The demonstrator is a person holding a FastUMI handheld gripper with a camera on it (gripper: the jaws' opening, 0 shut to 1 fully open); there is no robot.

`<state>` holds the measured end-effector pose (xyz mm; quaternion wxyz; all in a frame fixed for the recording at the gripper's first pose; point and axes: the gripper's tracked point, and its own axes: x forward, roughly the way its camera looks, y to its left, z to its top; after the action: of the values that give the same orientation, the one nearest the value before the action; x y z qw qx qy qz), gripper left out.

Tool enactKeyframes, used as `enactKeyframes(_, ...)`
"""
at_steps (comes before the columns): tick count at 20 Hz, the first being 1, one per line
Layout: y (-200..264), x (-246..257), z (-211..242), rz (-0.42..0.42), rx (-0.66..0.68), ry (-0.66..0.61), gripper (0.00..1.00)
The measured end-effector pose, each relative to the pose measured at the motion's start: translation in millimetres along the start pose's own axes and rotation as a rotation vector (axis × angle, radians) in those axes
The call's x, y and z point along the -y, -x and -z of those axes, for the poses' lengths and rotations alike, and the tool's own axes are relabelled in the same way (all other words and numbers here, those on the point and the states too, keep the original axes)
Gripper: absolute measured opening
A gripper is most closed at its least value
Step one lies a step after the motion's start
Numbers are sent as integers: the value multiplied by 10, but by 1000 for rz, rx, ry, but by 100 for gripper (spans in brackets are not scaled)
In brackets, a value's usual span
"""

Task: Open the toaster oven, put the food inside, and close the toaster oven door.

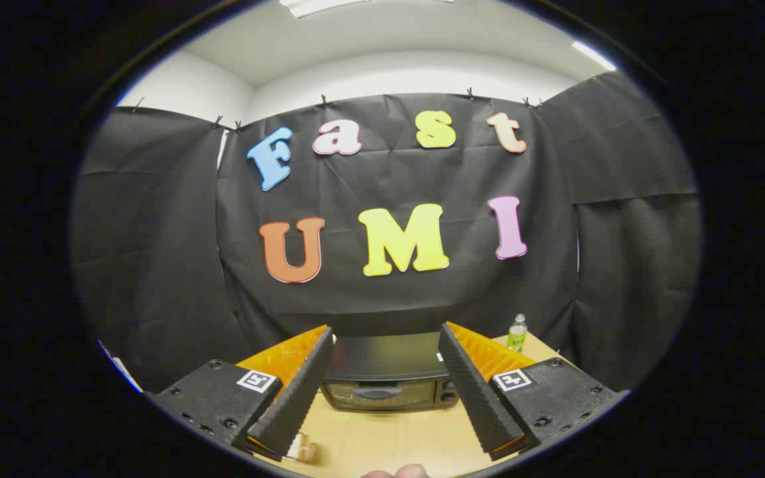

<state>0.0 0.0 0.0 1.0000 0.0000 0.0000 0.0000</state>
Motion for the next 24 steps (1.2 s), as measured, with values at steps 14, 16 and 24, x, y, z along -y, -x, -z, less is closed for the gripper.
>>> enactKeyframes(14, -208, -13, -47, -8, 0, -13, 100)
enactKeyframes(16, -231, -9, -39, -5, -3, -17, 100)
enactKeyframes(24, -295, 67, -45, 2, -2, -15, 100)
